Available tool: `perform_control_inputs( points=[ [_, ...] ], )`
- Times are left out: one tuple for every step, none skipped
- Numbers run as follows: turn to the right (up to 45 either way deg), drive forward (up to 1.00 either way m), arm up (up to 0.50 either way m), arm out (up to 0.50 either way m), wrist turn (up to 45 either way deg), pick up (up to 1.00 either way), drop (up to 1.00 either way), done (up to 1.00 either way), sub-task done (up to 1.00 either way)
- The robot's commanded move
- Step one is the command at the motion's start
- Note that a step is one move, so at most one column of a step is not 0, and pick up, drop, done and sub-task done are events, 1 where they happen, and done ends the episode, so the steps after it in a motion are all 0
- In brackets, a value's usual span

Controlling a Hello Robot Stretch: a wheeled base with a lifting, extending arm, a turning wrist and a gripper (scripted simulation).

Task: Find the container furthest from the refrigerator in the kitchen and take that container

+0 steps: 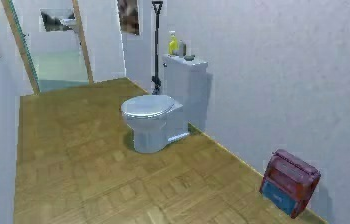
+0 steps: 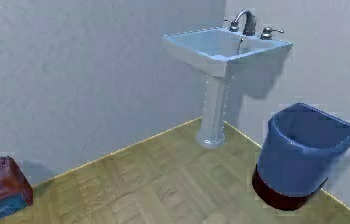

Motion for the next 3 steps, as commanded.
perform_control_inputs(
  points=[
    [-33.0,0.0,0.0,0.0,0.0,0.0,0.0,0.0,0.0],
    [0.0,0.2,0.0,0.0,0.0,0.0,0.0,0.0,0.0],
    [3.0,0.0,0.0,0.0,0.0,0.0,0.0,0.0,0.0]
  ],
)
